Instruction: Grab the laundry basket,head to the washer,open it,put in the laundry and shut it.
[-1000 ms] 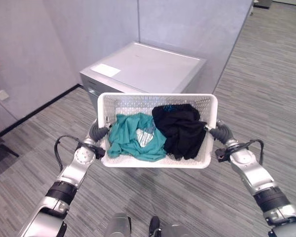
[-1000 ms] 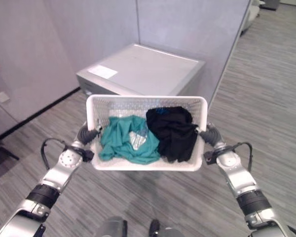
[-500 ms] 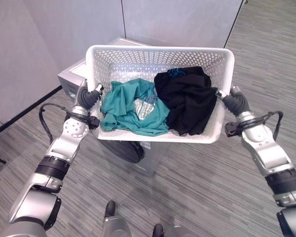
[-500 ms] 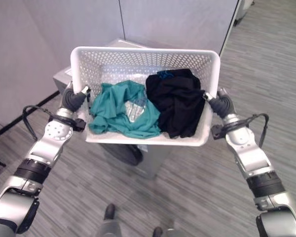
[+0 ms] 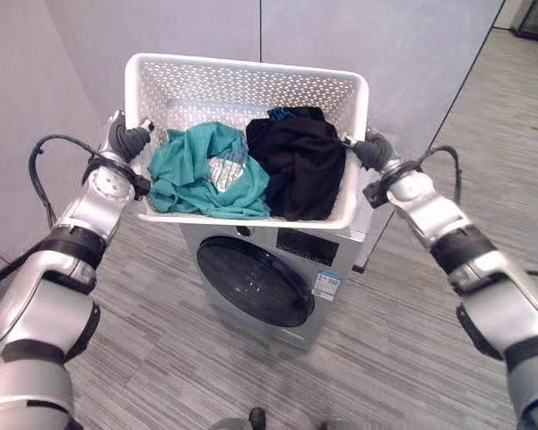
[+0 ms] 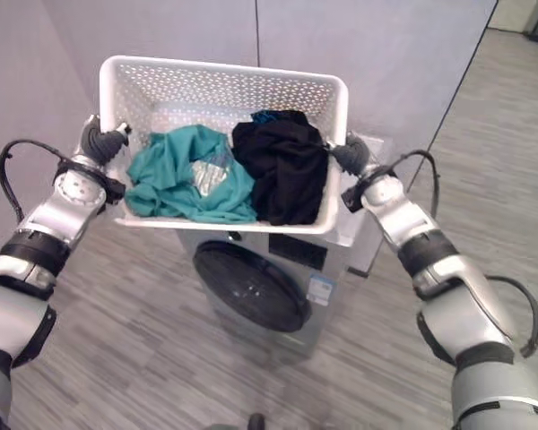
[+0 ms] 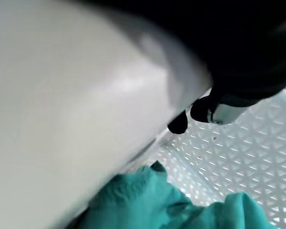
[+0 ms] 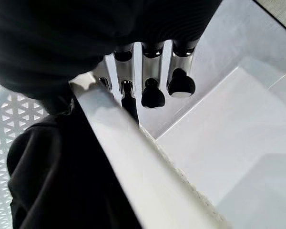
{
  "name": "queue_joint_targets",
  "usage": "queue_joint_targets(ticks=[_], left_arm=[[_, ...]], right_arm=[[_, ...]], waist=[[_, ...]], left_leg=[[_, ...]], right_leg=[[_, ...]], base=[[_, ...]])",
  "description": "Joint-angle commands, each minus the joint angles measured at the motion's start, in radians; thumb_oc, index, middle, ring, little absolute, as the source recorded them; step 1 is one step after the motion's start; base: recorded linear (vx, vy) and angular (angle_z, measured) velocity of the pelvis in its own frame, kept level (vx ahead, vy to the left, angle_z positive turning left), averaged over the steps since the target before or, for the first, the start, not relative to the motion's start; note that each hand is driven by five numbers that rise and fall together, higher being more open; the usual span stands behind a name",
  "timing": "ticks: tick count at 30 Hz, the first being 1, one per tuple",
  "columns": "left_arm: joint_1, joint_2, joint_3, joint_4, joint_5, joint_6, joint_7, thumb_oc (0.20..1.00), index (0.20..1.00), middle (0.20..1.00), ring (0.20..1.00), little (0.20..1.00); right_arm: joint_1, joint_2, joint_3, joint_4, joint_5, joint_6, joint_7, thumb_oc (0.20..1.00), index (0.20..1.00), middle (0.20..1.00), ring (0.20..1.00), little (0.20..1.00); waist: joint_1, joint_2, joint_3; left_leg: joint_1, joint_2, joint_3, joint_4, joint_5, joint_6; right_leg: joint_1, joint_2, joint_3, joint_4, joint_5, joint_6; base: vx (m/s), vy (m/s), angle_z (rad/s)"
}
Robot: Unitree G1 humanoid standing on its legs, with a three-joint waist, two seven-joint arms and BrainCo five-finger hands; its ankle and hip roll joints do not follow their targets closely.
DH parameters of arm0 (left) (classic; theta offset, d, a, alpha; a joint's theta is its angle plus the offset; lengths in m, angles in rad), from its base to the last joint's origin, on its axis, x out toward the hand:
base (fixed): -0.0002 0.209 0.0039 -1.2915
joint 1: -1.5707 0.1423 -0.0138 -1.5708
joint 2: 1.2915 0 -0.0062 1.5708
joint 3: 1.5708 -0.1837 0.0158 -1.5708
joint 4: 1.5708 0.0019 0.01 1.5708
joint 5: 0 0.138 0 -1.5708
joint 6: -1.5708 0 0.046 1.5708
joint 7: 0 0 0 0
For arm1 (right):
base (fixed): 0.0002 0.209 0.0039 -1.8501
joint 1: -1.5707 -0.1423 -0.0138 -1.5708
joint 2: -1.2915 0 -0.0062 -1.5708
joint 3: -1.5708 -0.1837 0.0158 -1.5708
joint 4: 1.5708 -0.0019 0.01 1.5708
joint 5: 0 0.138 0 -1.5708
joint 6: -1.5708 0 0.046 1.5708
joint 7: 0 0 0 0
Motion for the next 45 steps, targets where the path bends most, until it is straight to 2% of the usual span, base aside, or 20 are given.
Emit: queue_joint_targets(ticks=[1, 3, 4, 5, 6, 7, 8, 10, 11, 13, 15, 18, 19, 23, 26, 38, 39, 40, 41, 45], left_arm=[[-0.135, 0.034, -0.027, 0.060, 0.005, -0.019, 0.016, 0.200, 0.200, 0.200, 0.200, 0.200], [-0.138, 0.004, -0.035, 0.076, 0.007, -0.021, 0.009, 0.200, 0.200, 0.200, 0.200, 0.200], [-0.130, -0.009, -0.027, 0.084, -0.002, -0.025, 0.003, 0.200, 0.200, 0.200, 0.200, 0.200], [-0.134, -0.012, -0.022, 0.080, -0.010, -0.025, 0.000, 0.200, 0.200, 0.200, 0.200, 0.200], [-0.137, -0.011, -0.025, 0.083, -0.014, -0.020, -0.011, 0.200, 0.200, 0.200, 0.200, 0.200], [-0.132, -0.009, -0.020, 0.078, -0.029, -0.016, -0.012, 0.200, 0.200, 0.200, 0.200, 0.200], [-0.130, -0.011, -0.022, 0.082, -0.035, -0.013, -0.020, 0.200, 0.200, 0.200, 0.200, 0.200], [-0.134, -0.015, -0.032, 0.092, -0.040, -0.010, -0.031, 0.200, 0.200, 0.200, 0.200, 0.200], [-0.136, -0.011, -0.036, 0.093, -0.041, -0.009, -0.033, 0.200, 0.200, 0.200, 0.200, 0.200], [-0.139, -0.003, -0.046, 0.102, -0.049, -0.012, -0.037, 0.200, 0.200, 0.200, 0.200, 0.200], [-0.144, 0.008, -0.062, 0.137, -0.061, -0.014, -0.039, 0.200, 0.200, 0.200, 0.200, 0.200], [-0.142, 0.006, -0.065, 0.144, -0.058, -0.015, -0.042, 0.200, 0.200, 0.200, 0.200, 0.200], [-0.124, 0.003, -0.066, 0.139, -0.045, -0.015, -0.045, 0.200, 0.200, 0.200, 0.200, 0.200], [-0.063, 0.015, -0.053, 0.136, -0.018, -0.012, -0.063, 0.200, 0.200, 0.200, 0.200, 0.200], [-0.032, 0.030, -0.048, 0.143, -0.002, -0.008, -0.077, 0.200, 0.200, 0.200, 0.200, 0.200], [0.000, 0.125, -0.075, 0.077, 0.001, 0.007, -0.166, 0.200, 0.200, 0.200, 0.200, 0.200], [-0.008, 0.137, -0.087, 0.083, -0.002, 0.008, -0.180, 0.297, 0.297, 0.297, 0.297, 0.297], [-0.015, 0.144, -0.099, 0.085, -0.001, 0.009, -0.184, 0.598, 0.598, 0.598, 0.598, 0.598], [-0.046, 0.152, -0.131, 0.125, 0.001, 0.020, -0.203, 1.000, 1.000, 1.000, 1.000, 1.000], [-0.096, 0.146, -0.181, 0.185, 0.018, 0.025, -0.215, 1.000, 1.000, 1.000, 1.000, 1.000]], right_arm=[[-0.157, -0.070, 0.017, 0.078, 0.053, -0.031, -0.030, 0.200, 0.200, 0.200, 0.200, 0.200], [-0.144, -0.094, 0.019, 0.066, 0.055, -0.031, -0.028, 0.200, 0.200, 0.200, 0.200, 0.200], [-0.133, -0.102, 0.014, 0.061, 0.056, -0.034, -0.029, 0.200, 0.200, 0.200, 0.200, 0.200], [-0.126, -0.112, 0.012, 0.052, 0.052, -0.031, -0.028, 0.200, 0.200, 0.200, 0.200, 0.200], [-0.124, -0.126, 0.013, 0.043, 0.048, -0.027, -0.025, 0.200, 0.200, 0.200, 0.200, 0.200], [-0.110, -0.147, 0.016, 0.023, 0.043, -0.029, -0.029, 0.200, 0.200, 0.200, 0.200, 0.200], [-0.104, -0.150, 0.018, 0.020, 0.042, -0.028, -0.026, 0.200, 0.200, 0.200, 0.200, 0.200], [-0.092, -0.152, 0.016, 0.004, 0.040, -0.025, -0.025, 0.200, 0.200, 0.200, 0.200, 0.200], [-0.080, -0.154, 0.016, -0.008, 0.035, -0.025, -0.023, 0.200, 0.200, 0.200, 0.200, 0.200], [-0.059, -0.154, 0.020, -0.014, 0.022, -0.025, -0.014, 0.200, 0.200, 0.200, 0.200, 0.200], [-0.048, -0.146, 0.033, -0.010, 0.012, -0.024, -0.006, 0.200, 0.200, 0.200, 0.200, 0.200], [-0.036, -0.145, 0.028, -0.019, 0.010, -0.024, -0.003, 0.200, 0.200, 0.200, 0.200, 0.200], [-0.001, -0.162, 0.016, -0.054, 0.000, -0.018, 0.005, 0.200, 0.200, 0.200, 0.200, 0.200], [0.099, -0.220, -0.009, -0.196, -0.034, -0.013, 0.048, 0.200, 0.200, 0.200, 0.200, 0.200], [0.164, -0.266, -0.025, -0.266, -0.035, -0.017, 0.081, 0.200, 0.200, 0.200, 0.200, 0.200], [0.244, -0.385, 0.008, -0.291, -0.068, 0.026, 0.215, 0.200, 0.200, 0.200, 0.200, 0.200], [0.243, -0.389, 0.015, -0.275, -0.063, 0.032, 0.228, 0.272, 0.272, 0.272, 0.272, 0.272], [0.237, -0.392, 0.024, -0.262, -0.068, 0.036, 0.236, 0.520, 0.520, 0.520, 0.520, 0.520], [0.197, -0.394, 0.069, -0.210, -0.076, 0.056, 0.267, 1.000, 1.000, 1.000, 1.000, 1.000], [0.101, -0.368, 0.155, -0.098, -0.056, 0.070, 0.284, 1.000, 1.000, 1.000, 1.000, 1.000]], waist=[[-0.055, -0.040, -0.003], [-0.073, -0.050, -0.011], [-0.079, -0.050, -0.018], [-0.086, -0.051, -0.019], [-0.084, -0.059, -0.007], [-0.064, -0.073, 0.020], [-0.059, -0.075, 0.023], [-0.053, -0.079, 0.025], [-0.047, -0.079, 0.026], [-0.030, -0.064, 0.024], [-0.016, -0.042, 0.027], [-0.017, -0.037, 0.028], [-0.032, -0.022, 0.016], [-0.041, 0.003, -0.006], [-0.039, 0.004, -0.015], [-0.021, -0.008, -0.022], [-0.019, -0.008, -0.023], [-0.018, -0.010, -0.022], [-0.013, -0.011, -0.025], [-0.007, -0.015, -0.029]], left_leg=[[0.143, 0.050, -0.056, 0.057, -0.133, -0.046], [0.139, 0.047, -0.064, 0.096, -0.131, -0.065], [0.139, 0.060, -0.051, 0.135, -0.120, -0.090], [0.121, 0.075, -0.036, 0.211, -0.086, -0.117], [0.063, 0.091, -0.040, 0.348, -0.022, -0.134], [-0.085, 0.100, -0.065, 0.634, 0.033, -0.123], [-0.112, 0.113, -0.061, 0.642, 0.032, -0.106], [-0.149, 0.153, -0.042, 0.529, 0.006, -0.083], [-0.156, 0.170, -0.044, 0.463, 0.005, -0.085], [-0.128, 0.196, -0.065, 0.227, 0.042, -0.106], [-0.122, 0.220, -0.144, 0.082, 0.106, -0.136], [-0.108, 0.220, -0.149, 0.080, 0.105, -0.139], [-0.086, 0.224, -0.121, 0.060, 0.100, -0.147], [-0.014, 0.191, -0.117, 0.026, 0.063, -0.138], [0.017, 0.171, -0.111, 0.010, 0.042, -0.123], [0.045, 0.160, -0.079, 0.002, 0.010, -0.095], [0.047, 0.161, -0.077, -0.001, 0.010, -0.094], [0.054, 0.160, -0.077, -0.003, 0.003, -0.094], [0.057, 0.160, -0.077, -0.007, 0.002, -0.095], [0.059, 0.161, -0.074, -0.012, 0.003, -0.097]], right_leg=[[0.100, 0.031, 0.022, -0.257, 0.195, 0.041], [0.126, 0.054, 0.061, -0.247, 0.188, 0.017], [0.153, 0.058, 0.045, -0.254, 0.180, 0.006], [0.182, 0.057, 0.030, -0.267, 0.178, 0.001], [0.208, 0.058, 0.041, -0.279, 0.176, -0.014], [0.260, 0.077, 0.067, -0.308, 0.166, -0.051], [0.274, 0.079, 0.075, -0.314, 0.159, -0.057], [0.297, 0.072, 0.084, -0.324, 0.145, -0.051], [0.304, 0.071, 0.090, -0.329, 0.138, -0.045], [0.320, 0.078, 0.109, -0.333, 0.115, -0.032], [0.341, 0.082, 0.145, -0.319, 0.091, -0.025], [0.351, 0.079, 0.148, -0.316, 0.080, -0.023], [0.360, 0.067, 0.140, -0.305, 0.066, -0.018], [0.359, 0.028, 0.159, -0.277, 0.065, -0.003], [0.355, 0.008, 0.178, -0.275, 0.069, 0.011], [0.346, -0.018, 0.193, -0.289, 0.100, 0.048], [0.348, -0.020, 0.190, -0.294, 0.102, 0.051], [0.356, -0.023, 0.186, -0.297, 0.096, 0.052], [0.359, -0.025, 0.182, -0.306, 0.101, 0.055], [0.365, -0.029, 0.176, -0.321, 0.106, 0.060]], base=[[0.32, -0.055, 0.62], [0.28, -0.079, 1.34], [0.25, -0.114, 1.19], [0.21, -0.159, 0.47], [0.17, -0.260, 0.46], [0.14, -0.233, 0.30], [0.15, -0.166, 0.08], [0.16, 0.009, -0.68], [0.17, 0.072, -0.46], [0.19, 0.128, -0.16], [0.20, 0.170, -0.46], [0.11, 0.103, -0.54], [0.15, 0.190, -0.40], [0.13, 0.186, -0.26], [0.09, 0.156, -0.32], [0.03, 0.045, -0.12], [0.03, 0.006, -0.03], [0.03, 0.007, -0.01], [0.00, 0.000, 0.00], [0.00, 0.000, 0.00]])
